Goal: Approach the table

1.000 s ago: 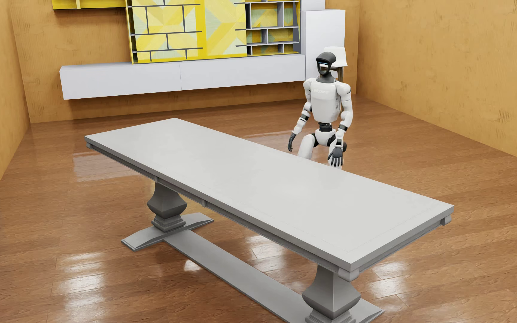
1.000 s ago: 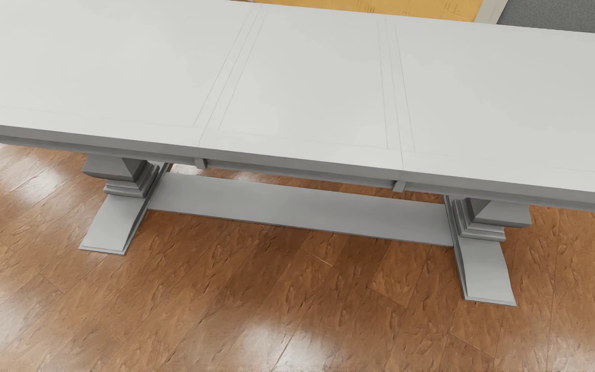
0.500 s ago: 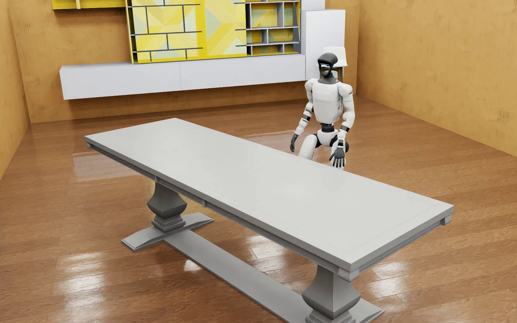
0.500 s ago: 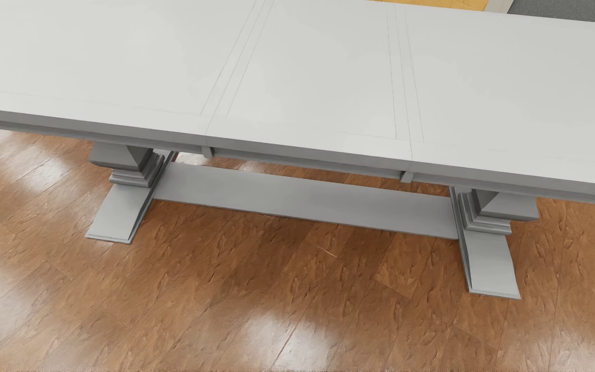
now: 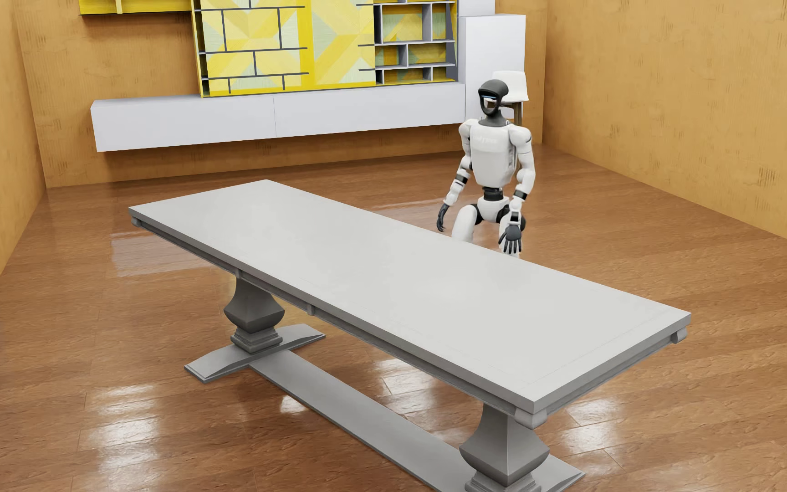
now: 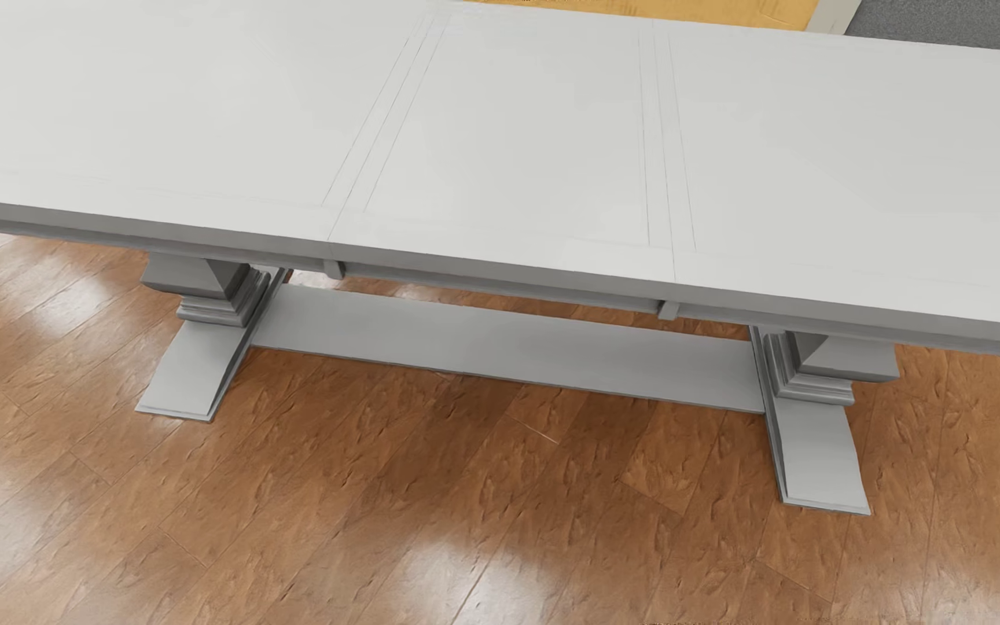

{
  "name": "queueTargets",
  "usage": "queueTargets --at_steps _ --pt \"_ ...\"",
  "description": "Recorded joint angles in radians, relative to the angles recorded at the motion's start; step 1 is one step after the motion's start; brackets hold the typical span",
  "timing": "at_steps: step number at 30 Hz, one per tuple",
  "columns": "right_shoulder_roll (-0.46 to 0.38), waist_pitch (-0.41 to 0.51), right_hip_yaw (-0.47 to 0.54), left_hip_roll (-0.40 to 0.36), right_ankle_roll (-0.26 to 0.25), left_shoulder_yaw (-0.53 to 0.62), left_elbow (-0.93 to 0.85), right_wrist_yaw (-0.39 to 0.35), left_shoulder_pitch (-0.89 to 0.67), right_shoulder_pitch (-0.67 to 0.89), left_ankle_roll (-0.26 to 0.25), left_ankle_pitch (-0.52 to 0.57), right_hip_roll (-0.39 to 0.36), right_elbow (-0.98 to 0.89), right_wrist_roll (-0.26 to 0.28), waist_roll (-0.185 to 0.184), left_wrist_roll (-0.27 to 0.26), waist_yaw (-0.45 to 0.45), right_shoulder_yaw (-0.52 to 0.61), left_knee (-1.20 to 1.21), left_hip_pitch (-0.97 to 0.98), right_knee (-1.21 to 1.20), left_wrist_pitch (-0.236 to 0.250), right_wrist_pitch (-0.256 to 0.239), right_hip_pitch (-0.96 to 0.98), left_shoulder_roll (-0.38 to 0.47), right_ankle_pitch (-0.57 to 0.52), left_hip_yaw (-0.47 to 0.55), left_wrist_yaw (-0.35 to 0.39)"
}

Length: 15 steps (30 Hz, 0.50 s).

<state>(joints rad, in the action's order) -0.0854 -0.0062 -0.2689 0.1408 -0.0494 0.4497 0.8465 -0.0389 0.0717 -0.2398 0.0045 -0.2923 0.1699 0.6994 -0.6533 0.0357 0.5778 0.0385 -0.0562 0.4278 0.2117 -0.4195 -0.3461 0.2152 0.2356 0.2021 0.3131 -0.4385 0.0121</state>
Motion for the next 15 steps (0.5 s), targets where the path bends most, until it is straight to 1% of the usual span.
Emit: queueTargets --at_steps 2,9,12,14,15 --pt "0.005 -0.002 0.006 0.015 0.005 0.007 0.000 -0.006 0.000 0.000 -0.008 0.008 -0.019 -0.009 0.008 -0.005 0.002 0.002 -0.010 -0.013 -0.010 0.018 -0.001 0.000 -0.006 0.002 -0.004 -0.012 0.002" --pt "0.009 -0.004 0.020 0.054 0.021 0.015 -0.020 0.002 -0.029 -0.006 -0.034 0.017 -0.062 0.008 0.005 -0.016 0.003 0.007 -0.017 -0.027 -0.025 0.029 0.006 0.015 -0.009 0.005 -0.001 -0.031 0.008" --pt "0.011 0.001 0.029 0.065 0.023 0.026 -0.022 0.003 -0.048 -0.016 -0.044 0.011 -0.062 0.002 0.007 -0.016 0.007 0.010 -0.022 -0.013 -0.022 -0.036 0.007 0.010 0.023 0.005 0.020 -0.034 0.006" --pt "0.014 0.006 0.043 0.074 0.017 0.036 -0.021 -0.003 -0.060 -0.023 -0.052 0.003 -0.057 -0.015 0.008 -0.014 0.011 0.014 -0.030 0.005 -0.015 -0.123 0.008 0.002 0.071 0.006 0.021 -0.038 0.008" --pt "0.016 0.010 0.064 0.084 -0.008 0.040 -0.019 -0.007 -0.064 -0.025 -0.056 -0.001 -0.056 -0.025 0.009 -0.015 0.011 0.016 -0.034 0.015 -0.012 -0.198 0.007 -0.004 0.114 0.007 0.002 -0.042 0.010"
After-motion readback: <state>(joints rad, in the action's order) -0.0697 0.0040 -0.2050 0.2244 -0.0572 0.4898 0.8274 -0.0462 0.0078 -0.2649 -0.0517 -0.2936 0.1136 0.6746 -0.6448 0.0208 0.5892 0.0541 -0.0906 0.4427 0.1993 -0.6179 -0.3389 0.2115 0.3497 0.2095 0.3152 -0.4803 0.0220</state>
